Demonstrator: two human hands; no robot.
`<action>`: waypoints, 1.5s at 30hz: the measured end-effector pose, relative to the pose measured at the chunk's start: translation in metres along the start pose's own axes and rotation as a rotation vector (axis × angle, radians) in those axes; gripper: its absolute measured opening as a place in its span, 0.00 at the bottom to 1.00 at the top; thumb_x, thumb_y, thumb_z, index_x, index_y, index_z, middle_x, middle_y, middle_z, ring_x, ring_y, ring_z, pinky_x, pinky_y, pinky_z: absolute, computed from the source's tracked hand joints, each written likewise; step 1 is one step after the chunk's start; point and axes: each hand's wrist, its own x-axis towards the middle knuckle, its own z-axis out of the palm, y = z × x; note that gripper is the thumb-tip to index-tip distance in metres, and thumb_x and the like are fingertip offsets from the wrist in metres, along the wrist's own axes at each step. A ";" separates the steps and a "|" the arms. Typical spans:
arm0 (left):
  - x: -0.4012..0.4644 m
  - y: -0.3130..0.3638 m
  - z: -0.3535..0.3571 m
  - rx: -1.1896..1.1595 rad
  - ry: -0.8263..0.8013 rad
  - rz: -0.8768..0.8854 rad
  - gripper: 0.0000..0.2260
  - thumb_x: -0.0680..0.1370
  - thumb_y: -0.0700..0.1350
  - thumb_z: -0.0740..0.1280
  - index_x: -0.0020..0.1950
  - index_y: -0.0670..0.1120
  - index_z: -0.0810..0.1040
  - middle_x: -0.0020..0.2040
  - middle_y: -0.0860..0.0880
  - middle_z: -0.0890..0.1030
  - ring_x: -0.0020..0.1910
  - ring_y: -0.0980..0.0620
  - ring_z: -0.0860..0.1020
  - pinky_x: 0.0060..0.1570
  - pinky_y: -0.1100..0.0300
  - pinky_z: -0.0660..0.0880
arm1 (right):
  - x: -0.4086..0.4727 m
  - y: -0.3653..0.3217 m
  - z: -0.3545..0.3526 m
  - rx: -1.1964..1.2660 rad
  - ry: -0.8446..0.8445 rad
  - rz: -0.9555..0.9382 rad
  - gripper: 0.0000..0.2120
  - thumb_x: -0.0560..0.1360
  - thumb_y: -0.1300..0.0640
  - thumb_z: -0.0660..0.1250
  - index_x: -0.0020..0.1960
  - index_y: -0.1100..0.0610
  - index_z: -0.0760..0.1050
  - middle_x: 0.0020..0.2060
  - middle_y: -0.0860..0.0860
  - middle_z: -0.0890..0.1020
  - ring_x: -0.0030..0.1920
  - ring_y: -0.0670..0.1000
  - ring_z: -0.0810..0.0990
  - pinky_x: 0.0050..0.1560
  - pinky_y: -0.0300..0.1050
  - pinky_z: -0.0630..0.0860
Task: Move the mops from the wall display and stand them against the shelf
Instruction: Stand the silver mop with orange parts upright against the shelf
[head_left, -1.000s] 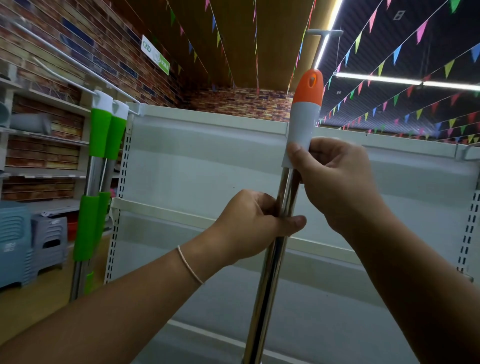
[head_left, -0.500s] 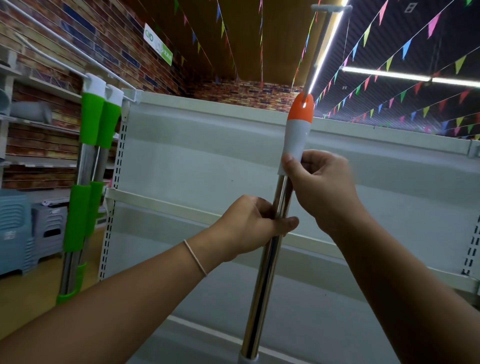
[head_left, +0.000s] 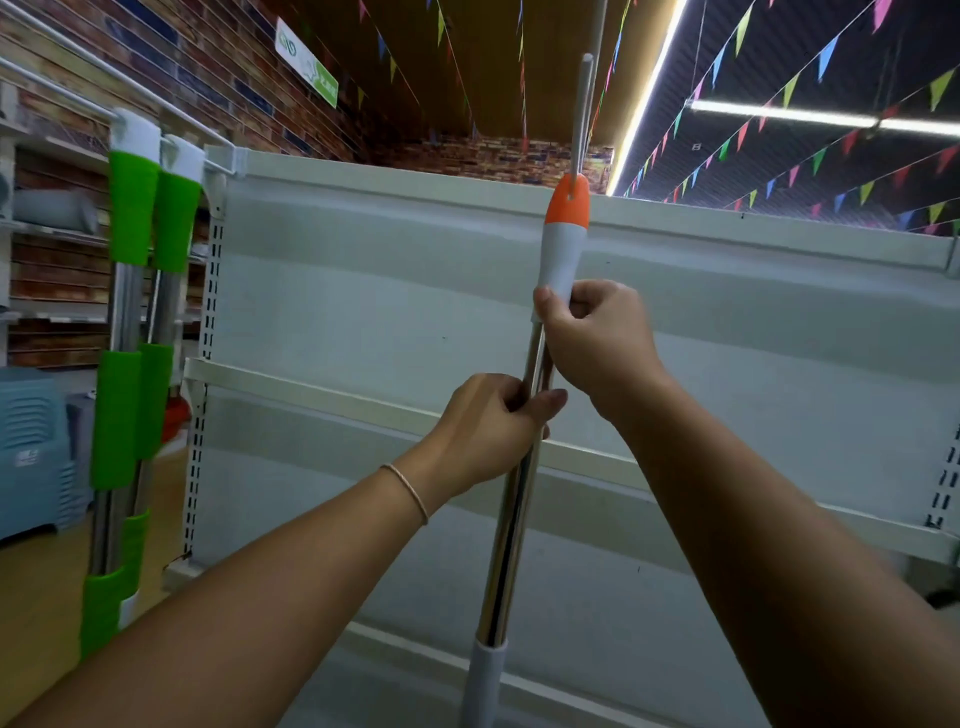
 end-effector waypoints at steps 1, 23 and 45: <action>0.001 -0.002 0.002 0.006 0.011 -0.003 0.22 0.77 0.61 0.62 0.36 0.45 0.77 0.36 0.52 0.84 0.31 0.60 0.80 0.33 0.63 0.71 | 0.002 0.002 0.000 0.008 -0.007 0.013 0.13 0.77 0.50 0.67 0.38 0.56 0.79 0.23 0.47 0.75 0.23 0.45 0.74 0.29 0.44 0.73; 0.025 -0.007 0.024 -0.016 0.053 -0.228 0.16 0.77 0.58 0.64 0.41 0.47 0.81 0.41 0.49 0.85 0.37 0.51 0.80 0.36 0.60 0.74 | 0.035 0.030 0.005 0.011 -0.071 0.200 0.13 0.76 0.48 0.68 0.38 0.54 0.77 0.30 0.51 0.79 0.31 0.51 0.79 0.33 0.46 0.77; -0.091 0.021 0.051 0.217 -0.174 0.210 0.13 0.79 0.49 0.62 0.58 0.44 0.78 0.52 0.41 0.83 0.54 0.40 0.79 0.53 0.54 0.75 | -0.145 0.042 -0.096 -0.362 0.078 0.531 0.25 0.78 0.44 0.62 0.50 0.69 0.78 0.44 0.65 0.84 0.39 0.58 0.79 0.48 0.61 0.80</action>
